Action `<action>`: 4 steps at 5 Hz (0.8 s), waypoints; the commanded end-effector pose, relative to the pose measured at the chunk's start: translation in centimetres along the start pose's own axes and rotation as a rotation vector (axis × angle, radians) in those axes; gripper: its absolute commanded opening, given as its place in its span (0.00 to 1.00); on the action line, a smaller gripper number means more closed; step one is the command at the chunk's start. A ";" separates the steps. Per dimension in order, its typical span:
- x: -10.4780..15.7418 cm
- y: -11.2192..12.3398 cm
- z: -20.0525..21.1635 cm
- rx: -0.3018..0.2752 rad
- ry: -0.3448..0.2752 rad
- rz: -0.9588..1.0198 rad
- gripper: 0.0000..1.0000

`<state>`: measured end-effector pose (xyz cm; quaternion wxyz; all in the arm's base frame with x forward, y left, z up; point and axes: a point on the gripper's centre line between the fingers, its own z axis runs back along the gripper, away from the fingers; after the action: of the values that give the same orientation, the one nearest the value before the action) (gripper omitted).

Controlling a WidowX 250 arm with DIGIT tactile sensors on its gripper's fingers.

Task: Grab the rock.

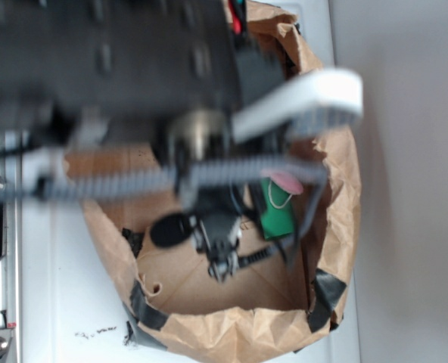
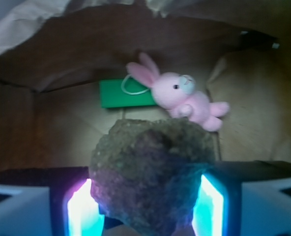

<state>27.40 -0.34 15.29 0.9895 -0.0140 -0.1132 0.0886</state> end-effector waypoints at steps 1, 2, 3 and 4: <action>1.9 -0.7 1.1 0.060 0.048 0.157 0.00; 2.3 -0.3 1.3 0.042 0.057 0.146 0.00; 2.7 1.3 1.5 -0.012 0.076 0.124 0.00; 2.6 2.7 2.0 -0.060 0.071 0.120 0.00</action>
<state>28.65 2.14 15.44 0.9884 -0.0496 -0.0407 0.1378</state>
